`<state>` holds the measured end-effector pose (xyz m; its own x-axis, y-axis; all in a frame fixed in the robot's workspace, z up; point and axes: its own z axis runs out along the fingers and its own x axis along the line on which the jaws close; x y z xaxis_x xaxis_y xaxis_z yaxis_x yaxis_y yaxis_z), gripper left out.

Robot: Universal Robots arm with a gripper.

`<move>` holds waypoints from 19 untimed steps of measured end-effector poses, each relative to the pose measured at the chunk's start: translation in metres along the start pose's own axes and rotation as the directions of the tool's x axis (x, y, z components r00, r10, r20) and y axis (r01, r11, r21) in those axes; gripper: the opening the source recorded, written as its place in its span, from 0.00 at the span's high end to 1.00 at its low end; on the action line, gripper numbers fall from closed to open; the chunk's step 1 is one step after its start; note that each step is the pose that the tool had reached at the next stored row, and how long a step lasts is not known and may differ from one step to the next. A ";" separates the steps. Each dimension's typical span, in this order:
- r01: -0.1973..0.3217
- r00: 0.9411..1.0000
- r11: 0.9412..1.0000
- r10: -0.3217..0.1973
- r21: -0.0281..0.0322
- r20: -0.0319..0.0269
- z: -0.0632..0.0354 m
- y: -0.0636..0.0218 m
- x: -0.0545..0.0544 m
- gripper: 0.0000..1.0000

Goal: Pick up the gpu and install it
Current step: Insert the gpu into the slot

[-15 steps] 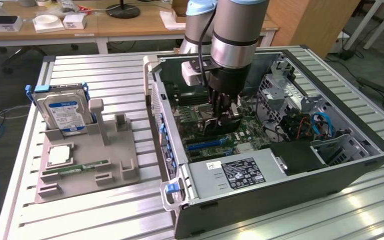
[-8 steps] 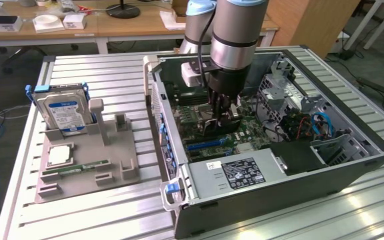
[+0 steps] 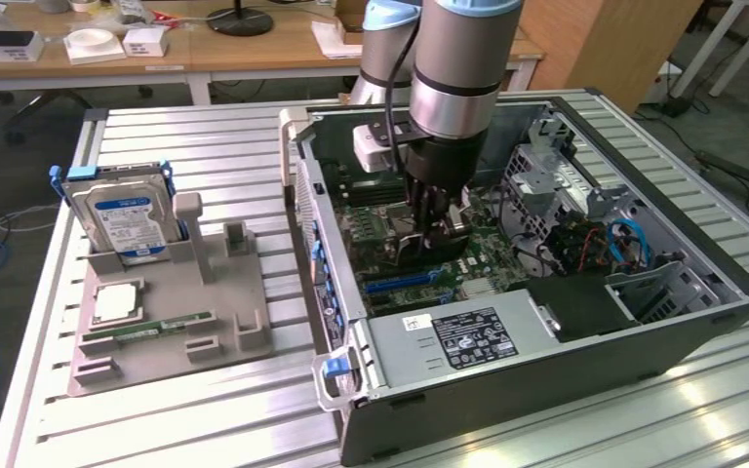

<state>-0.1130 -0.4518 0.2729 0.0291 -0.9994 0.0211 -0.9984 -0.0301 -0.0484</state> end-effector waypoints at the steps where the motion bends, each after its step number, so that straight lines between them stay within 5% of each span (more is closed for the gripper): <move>1: 0.000 1.000 1.000 0.000 0.000 0.000 0.0004 0.0001 0.000 0.74; 19: 0.000 1.000 1.000 0.000 0.000 0.000 0.0060 0.0031 0.000 0.74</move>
<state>-0.1158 -0.4518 0.2667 0.0294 -0.9993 0.0211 -0.9984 -0.0304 -0.0484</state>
